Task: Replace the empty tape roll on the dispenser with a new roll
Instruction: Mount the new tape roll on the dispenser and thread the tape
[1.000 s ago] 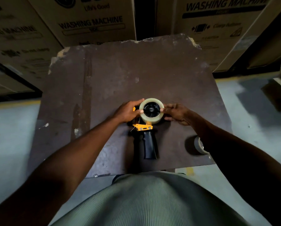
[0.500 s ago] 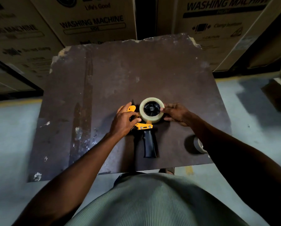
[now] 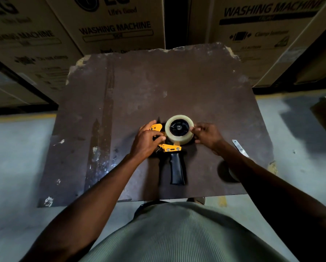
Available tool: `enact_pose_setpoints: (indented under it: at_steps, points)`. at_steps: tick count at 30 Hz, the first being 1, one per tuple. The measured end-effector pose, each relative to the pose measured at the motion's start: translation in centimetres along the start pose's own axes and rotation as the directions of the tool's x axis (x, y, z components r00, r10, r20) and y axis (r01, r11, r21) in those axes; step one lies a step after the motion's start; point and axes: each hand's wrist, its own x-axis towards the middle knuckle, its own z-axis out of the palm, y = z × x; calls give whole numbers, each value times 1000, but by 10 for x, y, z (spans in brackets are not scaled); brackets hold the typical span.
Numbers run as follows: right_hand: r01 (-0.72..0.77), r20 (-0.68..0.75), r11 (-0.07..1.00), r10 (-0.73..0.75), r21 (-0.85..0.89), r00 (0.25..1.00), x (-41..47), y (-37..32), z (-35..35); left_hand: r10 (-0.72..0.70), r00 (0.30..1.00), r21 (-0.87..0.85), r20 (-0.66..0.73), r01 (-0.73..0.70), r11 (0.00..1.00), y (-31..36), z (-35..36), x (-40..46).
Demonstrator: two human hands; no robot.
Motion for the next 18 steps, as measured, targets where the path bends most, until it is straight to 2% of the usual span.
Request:
enact_pose_setpoints:
  at_steps: [7,14,18]
  points:
    - [80,-70,995,-85,-64,994,-18,17,7,12,1000,-40,-14,-12,999,-2,5,-8]
    - [44,-137,996,-54,-72,989,-32,32,14,23,999,36,-22,-22,999,1,5,-13]
    - [27,-159,996,-41,-86,986,-35,48,17,7,999,20,-47,-6,1000,-3,8,-18]
